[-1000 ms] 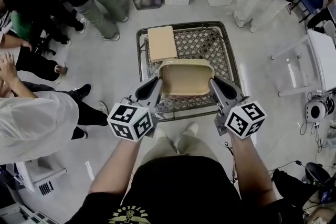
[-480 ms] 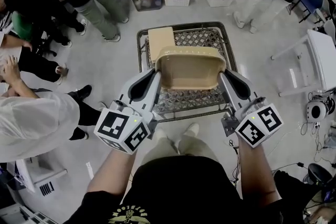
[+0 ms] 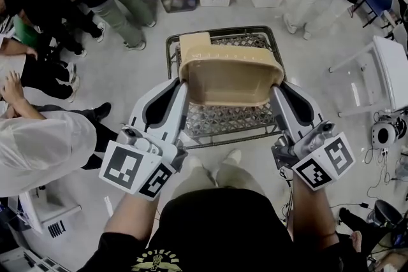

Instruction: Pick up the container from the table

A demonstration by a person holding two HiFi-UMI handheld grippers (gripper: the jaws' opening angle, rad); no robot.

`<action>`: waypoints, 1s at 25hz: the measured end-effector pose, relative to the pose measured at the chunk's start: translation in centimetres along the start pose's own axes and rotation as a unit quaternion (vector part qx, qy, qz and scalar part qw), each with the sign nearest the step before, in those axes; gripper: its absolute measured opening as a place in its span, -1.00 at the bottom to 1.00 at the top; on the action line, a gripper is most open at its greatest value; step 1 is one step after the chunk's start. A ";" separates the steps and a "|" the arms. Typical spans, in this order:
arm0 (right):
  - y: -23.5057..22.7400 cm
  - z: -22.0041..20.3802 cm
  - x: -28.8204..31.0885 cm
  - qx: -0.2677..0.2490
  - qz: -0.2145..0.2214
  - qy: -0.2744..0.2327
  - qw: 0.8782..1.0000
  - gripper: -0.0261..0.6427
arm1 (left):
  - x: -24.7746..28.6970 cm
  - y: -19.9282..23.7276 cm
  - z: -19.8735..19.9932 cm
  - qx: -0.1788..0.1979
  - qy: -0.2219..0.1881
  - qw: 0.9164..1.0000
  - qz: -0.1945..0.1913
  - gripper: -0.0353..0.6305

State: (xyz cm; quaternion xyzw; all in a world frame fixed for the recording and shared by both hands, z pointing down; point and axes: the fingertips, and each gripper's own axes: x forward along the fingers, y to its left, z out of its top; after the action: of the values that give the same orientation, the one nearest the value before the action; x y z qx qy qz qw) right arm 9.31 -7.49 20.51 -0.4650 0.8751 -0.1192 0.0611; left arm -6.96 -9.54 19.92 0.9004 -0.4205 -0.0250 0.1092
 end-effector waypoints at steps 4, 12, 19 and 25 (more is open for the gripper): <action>0.4 1.1 0.3 -0.006 0.004 -0.006 1.000 -0.82 | -0.1 0.1 1.0 0.009 -0.010 1.000 0.002 -0.82; 0.4 0.9 0.3 -0.008 0.006 -0.011 1.000 -0.82 | -0.3 0.0 1.1 0.016 -0.014 1.000 0.002 -0.82; 0.3 0.8 0.5 -0.011 0.001 -0.009 1.000 -0.82 | -0.1 0.2 1.0 0.016 -0.012 1.000 -0.001 -0.82; 0.1 0.5 0.5 -0.011 -0.005 -0.011 1.000 -0.82 | 0.2 0.4 0.7 0.017 -0.015 1.000 -0.008 -0.82</action>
State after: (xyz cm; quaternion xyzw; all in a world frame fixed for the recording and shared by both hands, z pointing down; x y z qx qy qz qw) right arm 9.01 -7.93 20.01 -0.4715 0.8732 -0.1046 0.0647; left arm -7.22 -10.03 19.28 0.9048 -0.4156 -0.0318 0.0873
